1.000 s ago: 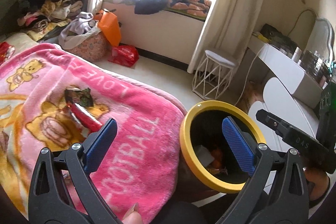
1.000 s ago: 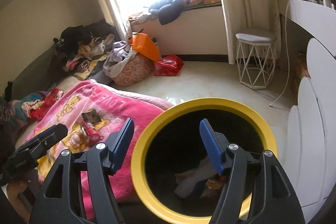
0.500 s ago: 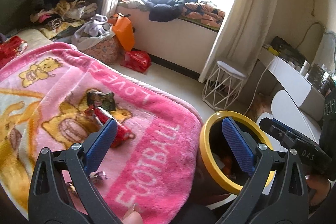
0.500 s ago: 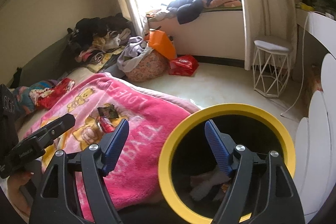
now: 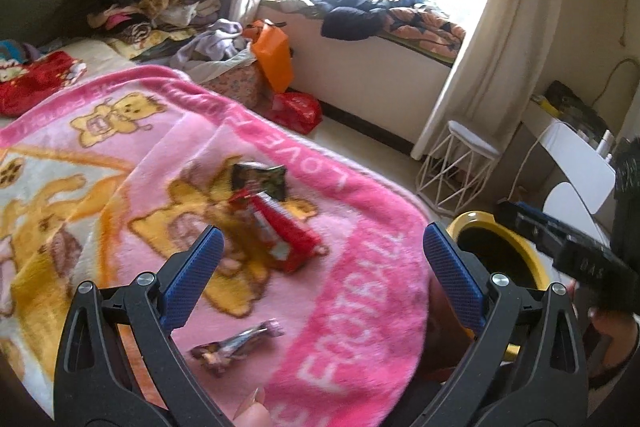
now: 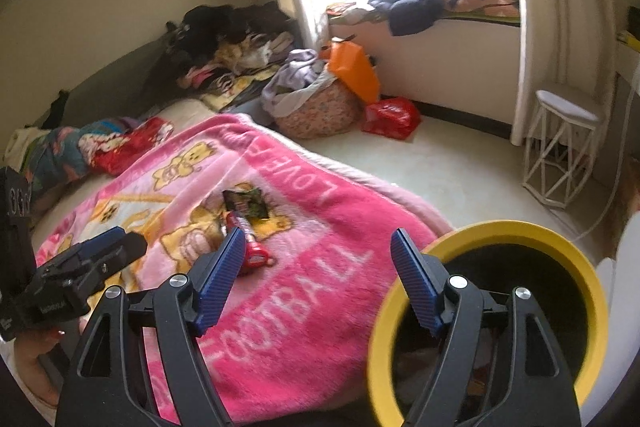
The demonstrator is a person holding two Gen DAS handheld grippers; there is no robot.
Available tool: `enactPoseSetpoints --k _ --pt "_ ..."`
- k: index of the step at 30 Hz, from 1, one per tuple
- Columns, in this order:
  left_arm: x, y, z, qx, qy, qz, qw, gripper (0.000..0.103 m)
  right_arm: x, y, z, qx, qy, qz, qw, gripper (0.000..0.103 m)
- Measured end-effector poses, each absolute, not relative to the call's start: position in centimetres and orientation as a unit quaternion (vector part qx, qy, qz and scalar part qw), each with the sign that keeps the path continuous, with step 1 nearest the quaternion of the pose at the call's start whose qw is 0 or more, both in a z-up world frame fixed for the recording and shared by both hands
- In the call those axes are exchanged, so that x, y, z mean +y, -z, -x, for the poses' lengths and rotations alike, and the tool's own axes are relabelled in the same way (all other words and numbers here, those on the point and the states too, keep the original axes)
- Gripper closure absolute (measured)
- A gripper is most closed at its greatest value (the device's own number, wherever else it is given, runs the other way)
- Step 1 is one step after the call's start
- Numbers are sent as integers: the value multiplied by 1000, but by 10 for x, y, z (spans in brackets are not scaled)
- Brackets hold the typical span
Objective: Collect trash
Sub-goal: 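Move both open tools back toward the red packet on the blanket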
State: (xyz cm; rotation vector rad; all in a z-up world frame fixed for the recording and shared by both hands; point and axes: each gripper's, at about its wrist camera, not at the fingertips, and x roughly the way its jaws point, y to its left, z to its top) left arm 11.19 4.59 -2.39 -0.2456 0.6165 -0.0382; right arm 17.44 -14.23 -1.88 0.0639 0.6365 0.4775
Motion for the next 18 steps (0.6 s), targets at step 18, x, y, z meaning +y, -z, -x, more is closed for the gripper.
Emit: enactPoseSetpoints --k 18 --pt "84 104 -108 427 42 93 899 18 -27 82 -243 393 -304 68 865 38"
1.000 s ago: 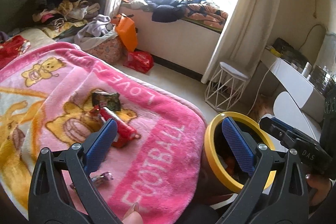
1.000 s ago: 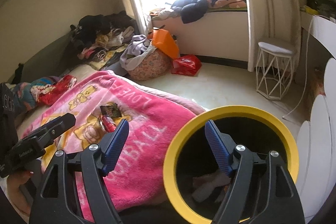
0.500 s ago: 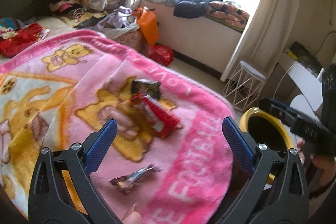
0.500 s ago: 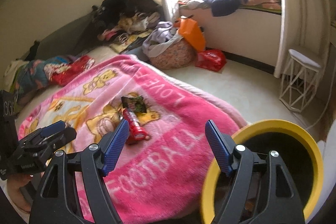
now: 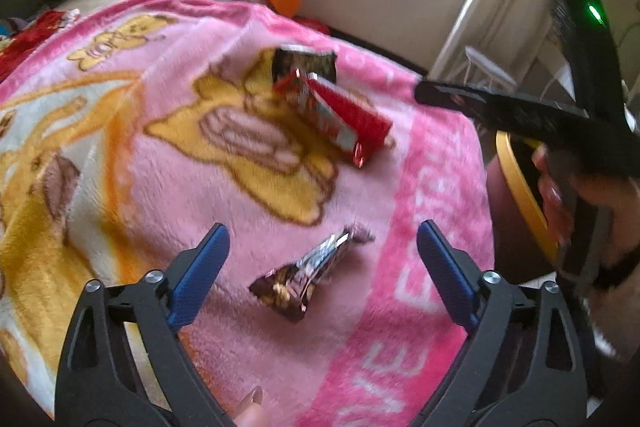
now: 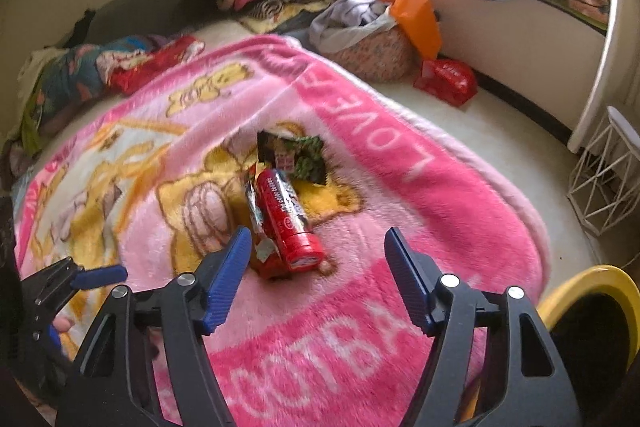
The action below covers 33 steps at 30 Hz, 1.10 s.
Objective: Collect trash
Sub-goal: 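Move both open tools back toward the red packet on the blanket, then grasp the red tube can with the right gripper while the left grasps the chocolate wrapper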
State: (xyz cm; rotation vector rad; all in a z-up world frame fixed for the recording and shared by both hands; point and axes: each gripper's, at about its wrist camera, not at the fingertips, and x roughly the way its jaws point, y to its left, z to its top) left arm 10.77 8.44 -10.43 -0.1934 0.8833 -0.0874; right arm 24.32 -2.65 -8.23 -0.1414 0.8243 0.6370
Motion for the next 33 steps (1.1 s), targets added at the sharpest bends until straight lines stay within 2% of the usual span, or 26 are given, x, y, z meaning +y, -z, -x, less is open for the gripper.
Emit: enactPoseSetpoints --k 9,13,19,33 --pt "83 125 -107 458 54 84 883 47 7 116 -267 435 -307 88 842 53" --pt "78 128 -104 463 59 74 881 57 16 128 -272 447 -312 99 833 66" --pt "82 129 -106 462 58 93 880 76 9 130 -264 452 -325 81 827 69" --pt "76 115 -106 444 66 127 884 77 -60 129 -220 470 -297 -12 831 71"
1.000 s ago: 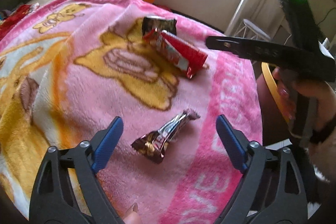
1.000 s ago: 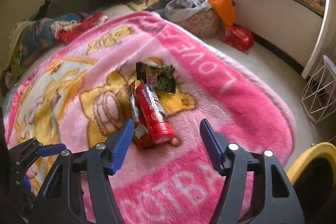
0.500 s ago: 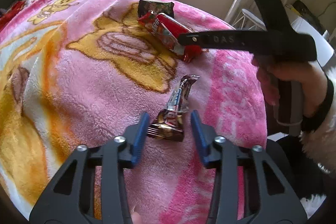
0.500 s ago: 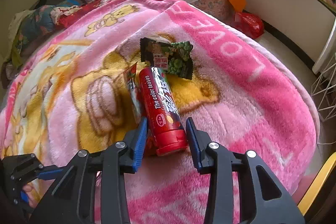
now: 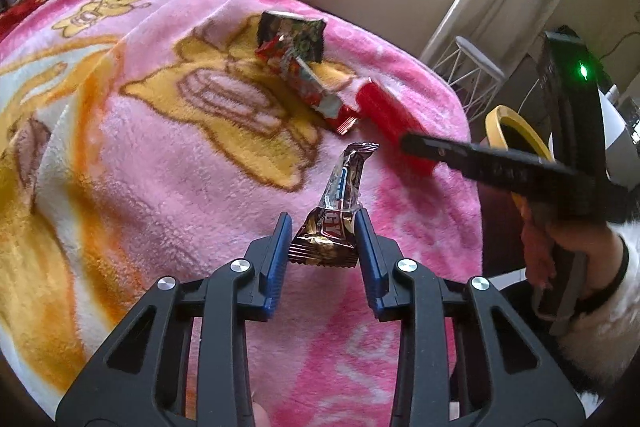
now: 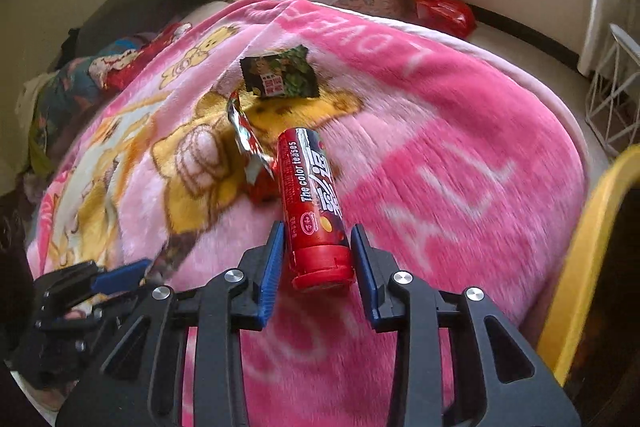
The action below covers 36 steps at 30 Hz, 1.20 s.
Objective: Collect trash
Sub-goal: 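Grasp the red tube can with the right gripper while the left grasps the chocolate wrapper, then carry the red can in the right gripper over the bin while the left carries the chocolate wrapper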
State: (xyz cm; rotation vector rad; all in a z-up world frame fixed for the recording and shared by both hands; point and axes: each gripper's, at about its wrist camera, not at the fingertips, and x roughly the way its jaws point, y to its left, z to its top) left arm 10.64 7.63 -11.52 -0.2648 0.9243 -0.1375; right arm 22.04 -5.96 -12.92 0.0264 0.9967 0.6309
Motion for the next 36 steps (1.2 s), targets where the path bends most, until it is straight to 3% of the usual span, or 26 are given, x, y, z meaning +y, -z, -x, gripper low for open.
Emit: enactPoseSetpoints --k 14,36 --pt "44 81 -111 406 84 115 902 77 -114 95 -191 435 -298 -96 844 73" --pt "-14 48 -128 372 138 89 914 77 -195 58 -177 373 -233 -140 887 73"
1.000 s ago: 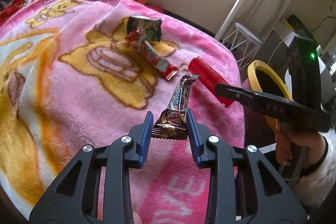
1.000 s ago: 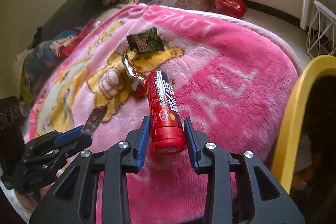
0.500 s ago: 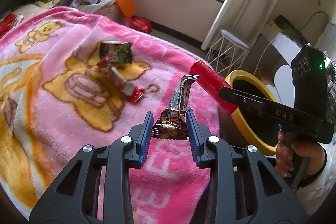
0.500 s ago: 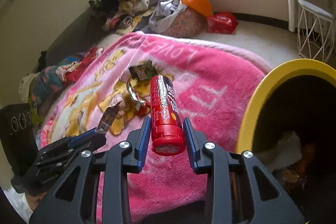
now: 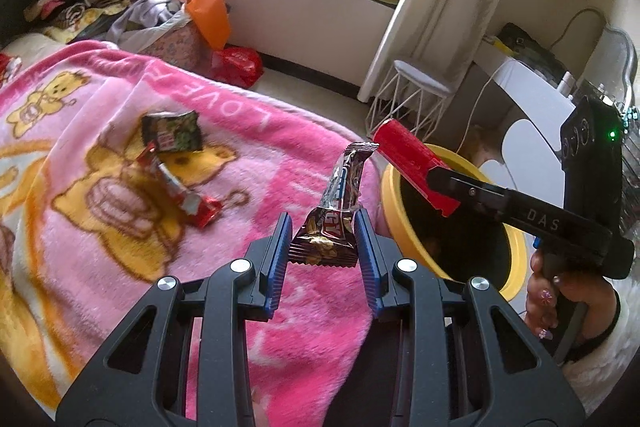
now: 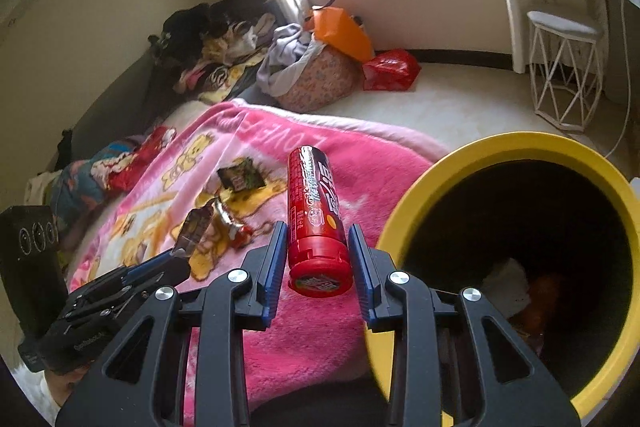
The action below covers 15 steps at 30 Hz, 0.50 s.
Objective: Collect trash
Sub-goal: 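Carry the red can in the right gripper over the bin while the left carries the chocolate wrapper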
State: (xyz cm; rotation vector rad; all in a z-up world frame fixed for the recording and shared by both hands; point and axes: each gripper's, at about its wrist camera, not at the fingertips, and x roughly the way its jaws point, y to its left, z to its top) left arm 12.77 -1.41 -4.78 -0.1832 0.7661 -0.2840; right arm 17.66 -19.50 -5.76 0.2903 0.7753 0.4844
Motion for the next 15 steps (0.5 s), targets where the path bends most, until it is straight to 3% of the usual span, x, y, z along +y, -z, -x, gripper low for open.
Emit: enactPoseSetpoints --k 15 --pt "-58 38 -135 364 176 66 912 77 -261 52 -164 354 -174 -173 902 74"
